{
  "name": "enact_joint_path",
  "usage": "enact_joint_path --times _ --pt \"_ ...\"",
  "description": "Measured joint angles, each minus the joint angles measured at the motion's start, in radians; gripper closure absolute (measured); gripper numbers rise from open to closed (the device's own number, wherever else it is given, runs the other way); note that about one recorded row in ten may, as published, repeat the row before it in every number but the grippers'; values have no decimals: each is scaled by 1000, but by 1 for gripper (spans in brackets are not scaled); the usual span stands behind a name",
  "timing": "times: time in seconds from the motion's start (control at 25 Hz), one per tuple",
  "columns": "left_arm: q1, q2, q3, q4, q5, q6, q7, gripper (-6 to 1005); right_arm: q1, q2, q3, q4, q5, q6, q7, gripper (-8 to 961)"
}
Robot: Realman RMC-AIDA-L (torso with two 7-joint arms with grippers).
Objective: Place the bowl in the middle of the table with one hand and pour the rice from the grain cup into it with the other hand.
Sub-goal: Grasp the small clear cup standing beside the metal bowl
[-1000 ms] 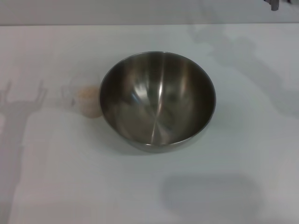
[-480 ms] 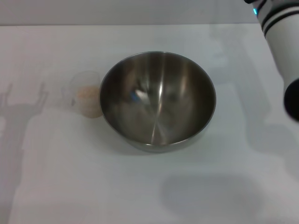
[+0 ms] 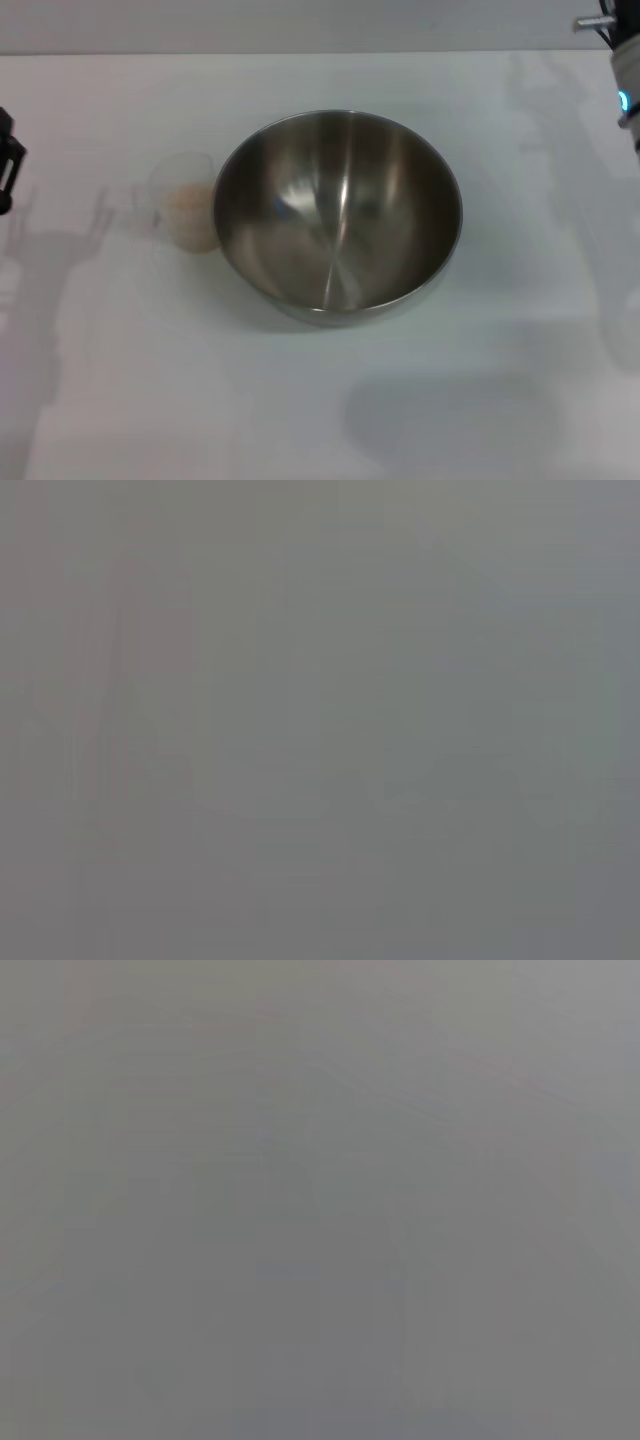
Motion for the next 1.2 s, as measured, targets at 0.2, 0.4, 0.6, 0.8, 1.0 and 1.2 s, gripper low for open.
enact_joint_path --times 0.2,0.4,0.6,0.8,1.0,1.2 --pt "39 0 59 -75 -6 -38 141 267 5 -2 -3 83 -6 -37 44 552" --pt "84 -1 56 -201 -30 -158 306 270 6 -5 0 97 -7 -48 34 450" --pt "113 -2 94 -305 -120 -246 436 272 23 -11 22 110 -7 -45 30 370" --pt "143 -2 148 -353 -140 -247 470 275 41 -19 27 129 -8 -41 27 350" --pt "153 -2 175 -366 -142 -252 470 278 51 -23 26 139 -8 -40 26 350" --pt "130 -2 186 -367 -184 -301 470 280 51 -25 26 140 -8 -44 25 351"
